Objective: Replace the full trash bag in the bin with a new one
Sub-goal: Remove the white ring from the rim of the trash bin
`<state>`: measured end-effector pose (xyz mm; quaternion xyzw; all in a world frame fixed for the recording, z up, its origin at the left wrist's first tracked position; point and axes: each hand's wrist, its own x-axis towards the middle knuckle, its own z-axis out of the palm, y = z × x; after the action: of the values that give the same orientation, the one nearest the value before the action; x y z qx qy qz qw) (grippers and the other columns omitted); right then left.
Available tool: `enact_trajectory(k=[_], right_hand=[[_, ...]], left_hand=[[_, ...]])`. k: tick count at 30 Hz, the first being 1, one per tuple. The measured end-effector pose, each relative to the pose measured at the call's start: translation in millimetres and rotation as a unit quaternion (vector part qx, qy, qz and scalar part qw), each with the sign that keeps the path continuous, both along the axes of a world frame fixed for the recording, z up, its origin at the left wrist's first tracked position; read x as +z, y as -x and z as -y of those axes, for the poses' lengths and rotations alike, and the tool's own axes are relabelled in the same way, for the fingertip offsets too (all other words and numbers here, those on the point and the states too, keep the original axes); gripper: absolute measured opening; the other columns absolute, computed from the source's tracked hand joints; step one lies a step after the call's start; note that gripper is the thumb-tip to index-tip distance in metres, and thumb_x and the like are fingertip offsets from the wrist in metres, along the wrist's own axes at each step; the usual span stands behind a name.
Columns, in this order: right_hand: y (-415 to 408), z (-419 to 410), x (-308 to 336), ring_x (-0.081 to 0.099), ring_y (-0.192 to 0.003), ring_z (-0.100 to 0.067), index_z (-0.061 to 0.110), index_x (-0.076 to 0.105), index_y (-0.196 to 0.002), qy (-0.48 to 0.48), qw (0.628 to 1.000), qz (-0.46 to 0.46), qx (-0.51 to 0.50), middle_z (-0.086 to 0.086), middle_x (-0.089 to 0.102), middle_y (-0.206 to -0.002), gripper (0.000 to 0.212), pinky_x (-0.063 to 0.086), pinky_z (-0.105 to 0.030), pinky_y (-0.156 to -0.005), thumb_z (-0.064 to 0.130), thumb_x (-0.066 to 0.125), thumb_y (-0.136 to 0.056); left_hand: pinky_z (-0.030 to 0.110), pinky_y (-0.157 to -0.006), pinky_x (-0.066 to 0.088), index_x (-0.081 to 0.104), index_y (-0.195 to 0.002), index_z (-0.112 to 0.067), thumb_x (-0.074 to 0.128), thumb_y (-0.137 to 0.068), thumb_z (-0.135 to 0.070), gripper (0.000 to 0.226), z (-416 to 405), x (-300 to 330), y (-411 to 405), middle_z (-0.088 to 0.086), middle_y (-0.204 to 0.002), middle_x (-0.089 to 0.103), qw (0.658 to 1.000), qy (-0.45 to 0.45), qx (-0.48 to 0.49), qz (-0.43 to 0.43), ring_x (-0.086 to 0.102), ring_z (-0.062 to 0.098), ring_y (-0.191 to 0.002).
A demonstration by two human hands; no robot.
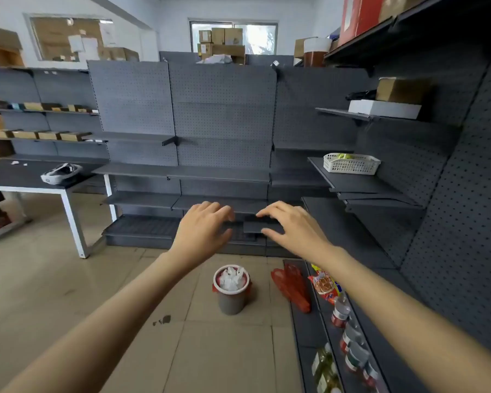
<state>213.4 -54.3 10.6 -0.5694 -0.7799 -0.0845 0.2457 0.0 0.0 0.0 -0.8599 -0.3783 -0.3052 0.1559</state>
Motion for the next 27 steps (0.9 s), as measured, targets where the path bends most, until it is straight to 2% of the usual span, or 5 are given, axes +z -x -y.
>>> enact_trajectory(k=[7, 19, 27], right_hand=[[-8, -76, -36, 0.054, -0.102, -0.011, 0.028, 0.056, -0.118, 0.026, 1.0, -0.017, 0.0, 0.01, 0.056, -0.119, 0.033, 0.037, -0.03, -0.094, 0.035, 0.061, -0.087], [-30, -290, -85, 0.055, -0.102, -0.014, 0.033, 0.056, -0.116, 0.092, 0.993, -0.064, -0.031, 0.014, 0.055, -0.118, 0.032, 0.043, -0.036, -0.09, 0.038, 0.061, -0.085], [-68, -406, -121, 0.056, -0.1, -0.014, 0.032, 0.056, -0.116, 0.121, 0.986, -0.098, -0.056, 0.011, 0.055, -0.119, 0.031, 0.043, -0.035, -0.09, 0.036, 0.061, -0.086]], left_hand=[[0.034, -0.072, 0.045, 0.064, -0.092, -0.018, 0.071, -0.073, -0.022, 0.021, -65, -31, -16, 0.001, -0.084, 0.066, 1.0, 0.021, -0.005, -0.007, 0.059, 0.023, -0.08], [0.034, -0.079, 0.041, 0.061, -0.102, -0.019, 0.064, -0.079, -0.026, 0.024, -288, -66, -43, 0.002, -0.093, 0.064, 0.996, 0.091, -0.009, -0.021, 0.056, 0.023, -0.091], [0.033, -0.075, 0.04, 0.062, -0.102, -0.017, 0.062, -0.077, -0.021, 0.025, -404, -107, -80, 0.003, -0.094, 0.065, 0.989, 0.148, -0.005, -0.02, 0.057, 0.024, -0.089]])
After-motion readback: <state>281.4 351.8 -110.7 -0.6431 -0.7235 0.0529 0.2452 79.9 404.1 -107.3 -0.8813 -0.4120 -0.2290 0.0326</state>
